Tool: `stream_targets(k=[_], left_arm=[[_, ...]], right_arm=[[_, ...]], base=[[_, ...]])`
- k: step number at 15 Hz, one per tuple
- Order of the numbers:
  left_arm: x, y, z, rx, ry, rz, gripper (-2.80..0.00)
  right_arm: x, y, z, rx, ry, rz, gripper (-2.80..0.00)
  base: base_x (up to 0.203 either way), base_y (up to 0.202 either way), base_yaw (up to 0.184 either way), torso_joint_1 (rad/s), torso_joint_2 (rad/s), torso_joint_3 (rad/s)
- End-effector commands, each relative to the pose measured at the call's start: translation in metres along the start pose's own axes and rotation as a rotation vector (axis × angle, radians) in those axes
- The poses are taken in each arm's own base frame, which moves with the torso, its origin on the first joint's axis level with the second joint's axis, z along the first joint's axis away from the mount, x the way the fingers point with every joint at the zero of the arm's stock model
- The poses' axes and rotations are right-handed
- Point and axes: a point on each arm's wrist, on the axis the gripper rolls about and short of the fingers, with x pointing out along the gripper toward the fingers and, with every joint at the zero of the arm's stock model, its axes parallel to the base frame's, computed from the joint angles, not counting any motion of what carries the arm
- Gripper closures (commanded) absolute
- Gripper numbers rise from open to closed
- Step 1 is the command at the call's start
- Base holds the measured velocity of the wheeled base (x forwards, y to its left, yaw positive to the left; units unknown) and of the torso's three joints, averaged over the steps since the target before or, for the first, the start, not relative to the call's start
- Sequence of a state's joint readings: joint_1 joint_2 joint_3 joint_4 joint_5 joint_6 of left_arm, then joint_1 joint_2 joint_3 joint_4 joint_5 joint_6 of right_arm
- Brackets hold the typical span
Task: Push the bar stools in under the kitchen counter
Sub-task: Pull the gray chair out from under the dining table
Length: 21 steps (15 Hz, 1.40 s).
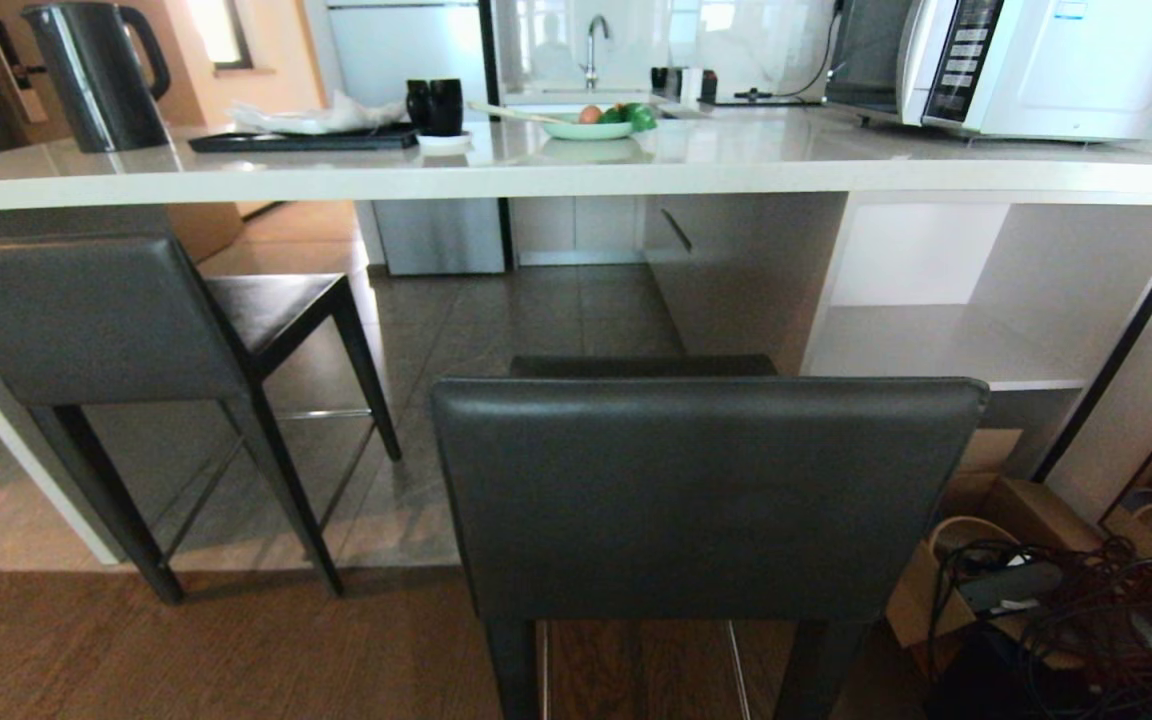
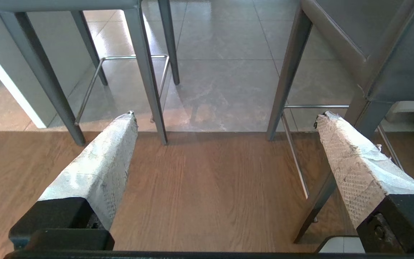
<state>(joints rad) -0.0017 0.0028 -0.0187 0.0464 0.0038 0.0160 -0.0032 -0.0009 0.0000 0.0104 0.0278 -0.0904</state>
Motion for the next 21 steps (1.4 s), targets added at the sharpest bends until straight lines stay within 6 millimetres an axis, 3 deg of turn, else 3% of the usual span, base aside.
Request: stream_targets(k=[1,3,4,5,6,21], left_arm=[[0.0003,0.0,0.0,0.002,0.003,0.001,-2.8],[0.0003,0.0,0.0,0.002,0.003,0.001,-2.8],[0.0003,0.0,0.0,-0.008,0.003,0.001,-2.8],[0.0003,0.0,0.0,-0.016,0.003,0.002,-2.4],[0.0003,0.0,0.0,-0.014,0.003,0.002,0.0],[0.0016,0.0,0.0,-0.019,-0.029,0.001,0.0]], right_arm=[[0.0,0.0,0.0,0.012,0.001,-0.002,-2.8],[0.0001,-0.0003,0.0001,0.026,0.001,-0.012,-2.8],[0.0,-0.0003,0.0001,0.026,-0.001,-0.012,0.0],[0.0001,-0.0003,0.0001,0.023,0.0,-0.012,0.0],[-0.0001,-0.0004,0.0001,0.025,-0.001,-0.015,0.0],[0.0001,-0.0004,0.0006,0.06,-0.004,-0.017,0.0]], base=[[0.0,0.0,0.0,0.0,0.0,0.0],[0.0,0.0,0.0,0.0,0.0,0.0],[0.0,0.0,0.0,0.0,0.0,0.0],[0.0,0.0,0.0,0.0,0.0,0.0],[0.0,0.0,0.0,0.0,0.0,0.0],[0.0,0.0,0.0,0.0,0.0,0.0]])
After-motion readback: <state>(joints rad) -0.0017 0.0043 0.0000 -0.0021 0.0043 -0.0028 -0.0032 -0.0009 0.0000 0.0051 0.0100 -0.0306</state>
